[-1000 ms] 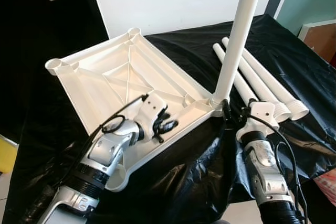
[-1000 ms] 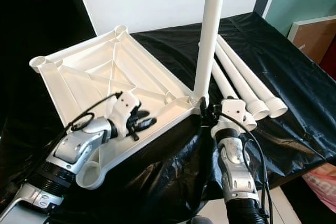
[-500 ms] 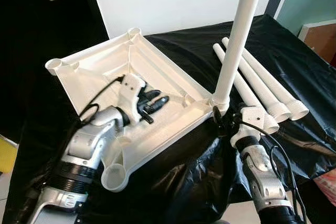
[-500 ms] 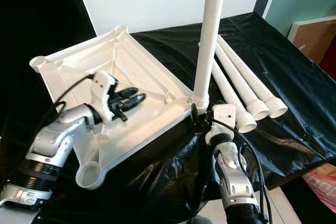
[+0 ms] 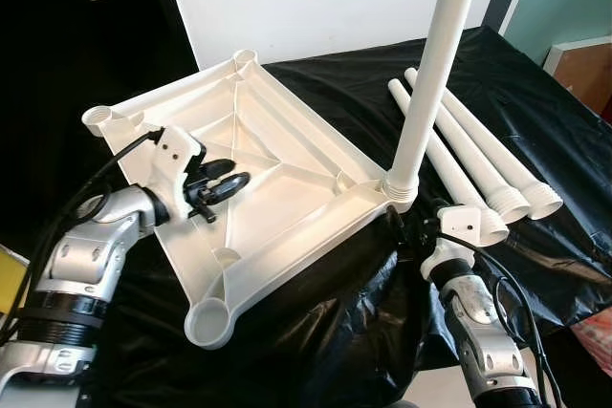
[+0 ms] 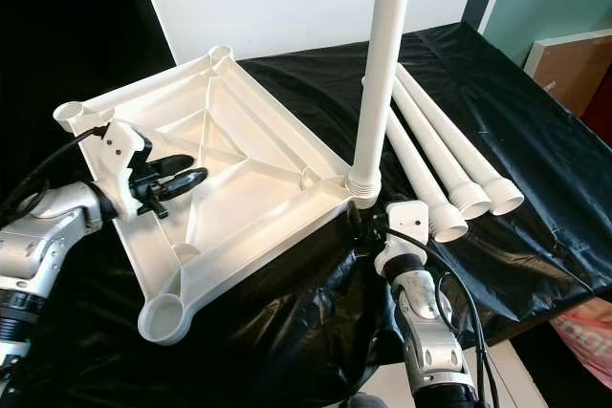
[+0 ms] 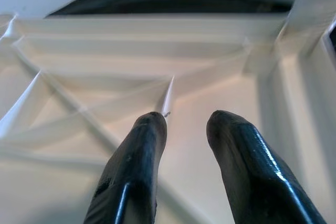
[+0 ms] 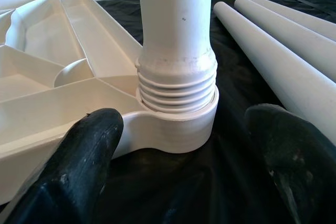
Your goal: Building children table
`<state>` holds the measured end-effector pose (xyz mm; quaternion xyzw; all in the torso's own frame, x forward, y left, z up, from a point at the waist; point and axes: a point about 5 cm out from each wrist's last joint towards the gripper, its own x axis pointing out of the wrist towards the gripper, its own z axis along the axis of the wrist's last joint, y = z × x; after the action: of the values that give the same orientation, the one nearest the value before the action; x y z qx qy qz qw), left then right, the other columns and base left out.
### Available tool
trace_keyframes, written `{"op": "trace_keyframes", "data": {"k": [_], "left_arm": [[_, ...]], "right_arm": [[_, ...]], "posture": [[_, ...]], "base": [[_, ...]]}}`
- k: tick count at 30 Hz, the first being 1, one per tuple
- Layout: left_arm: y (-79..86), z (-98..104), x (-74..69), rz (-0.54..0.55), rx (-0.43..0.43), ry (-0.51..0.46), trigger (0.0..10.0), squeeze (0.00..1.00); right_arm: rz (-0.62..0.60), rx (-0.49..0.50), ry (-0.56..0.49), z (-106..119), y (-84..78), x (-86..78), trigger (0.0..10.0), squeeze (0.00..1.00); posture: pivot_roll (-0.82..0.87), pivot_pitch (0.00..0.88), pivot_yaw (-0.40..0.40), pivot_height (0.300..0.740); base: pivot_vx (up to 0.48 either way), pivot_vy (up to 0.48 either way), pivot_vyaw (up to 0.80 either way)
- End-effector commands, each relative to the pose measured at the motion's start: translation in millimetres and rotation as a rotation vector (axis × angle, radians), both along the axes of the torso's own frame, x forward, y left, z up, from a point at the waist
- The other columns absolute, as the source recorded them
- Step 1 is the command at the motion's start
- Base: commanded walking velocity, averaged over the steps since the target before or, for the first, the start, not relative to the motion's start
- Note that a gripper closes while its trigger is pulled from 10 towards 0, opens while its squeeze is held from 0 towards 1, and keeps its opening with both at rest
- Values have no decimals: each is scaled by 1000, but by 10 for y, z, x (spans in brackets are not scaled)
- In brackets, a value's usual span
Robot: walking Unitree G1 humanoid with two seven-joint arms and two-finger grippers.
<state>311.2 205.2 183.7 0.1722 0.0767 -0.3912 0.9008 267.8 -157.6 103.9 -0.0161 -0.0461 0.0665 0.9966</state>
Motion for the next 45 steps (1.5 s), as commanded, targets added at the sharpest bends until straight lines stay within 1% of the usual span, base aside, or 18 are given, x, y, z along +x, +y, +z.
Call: {"op": "trace_keyframes", "data": {"k": [1,2,4,9,10,15,16,19,21,23,26,30,32,35,37,41,43,45], "left_arm": [[92,-94,-32,-15,75,33,10000,0],[92,-94,-32,-15,75,33,10000,0],[263,-164,-46,25,155,66,10000,0],[361,-191,-67,37,198,85,10000,0],[416,-216,-115,31,221,106,10000,0],[487,-272,-223,8,260,149,10000,0],[503,-313,-294,-16,270,188,10000,0],[446,-465,-500,-102,293,297,10000,0],[431,-491,-527,-116,298,309,10000,0],[346,-567,-583,-146,303,330,10000,0],[300,-603,-605,-156,297,342,10000,0],[87,-633,-681,-229,262,340,10000,0],[72,-630,-691,-231,261,342,10000,0],[-19,-633,-725,-260,247,344,10000,0],[-103,-627,-750,-290,228,346,10000,0],[-171,-629,-768,-315,211,351,10000,0],[-299,-648,-817,-364,190,367,10000,0],[-324,-652,-826,-372,186,369,10000,0]], "right_arm": [[10,4,15,-22,11,-17,10000,0],[10,4,15,-22,11,-17,10000,0],[15,2,23,-30,16,-8,10000,0],[21,1,30,-38,21,-3,10000,0],[22,0,34,-42,24,6,10000,0],[23,-1,42,-46,26,27,10000,0],[22,-1,46,-45,25,39,10000,0],[21,5,60,-49,19,75,10000,0],[21,7,63,-51,18,80,10000,0],[33,7,75,-64,28,88,10000,0],[43,6,82,-71,36,92,10000,0],[67,-1,98,-88,66,100,10000,0],[70,0,102,-93,70,101,10000,0],[81,-5,112,-120,79,105,10000,0],[88,-9,132,-154,86,133,10000,0],[94,-14,145,-177,93,169,10000,0],[119,-28,151,-186,130,247,10000,0],[125,-30,152,-186,139,263,10000,0]], "posture": [[-28,85,36,740],[-28,85,36,740],[-25,85,34,740],[-22,84,33,740],[-18,83,30,740],[-15,84,30,740],[-12,86,29,740],[-4,93,25,740],[-4,93,25,740],[1,97,21,740],[1,99,22,740],[6,102,20,740],[6,102,20,740],[6,102,20,740],[1,103,29,740],[1,104,30,740],[1,105,34,740],[1,105,34,740]], "base": [[0,0,0],[0,0,0],[0,0,0],[0,0,0],[0,0,0],[0,0,0],[0,0,0],[0,0,0],[0,0,0],[0,0,0],[0,0,0],[0,0,0],[0,0,0],[0,0,0],[0,0,0],[0,0,0],[0,0,0],[0,0,0]]}}
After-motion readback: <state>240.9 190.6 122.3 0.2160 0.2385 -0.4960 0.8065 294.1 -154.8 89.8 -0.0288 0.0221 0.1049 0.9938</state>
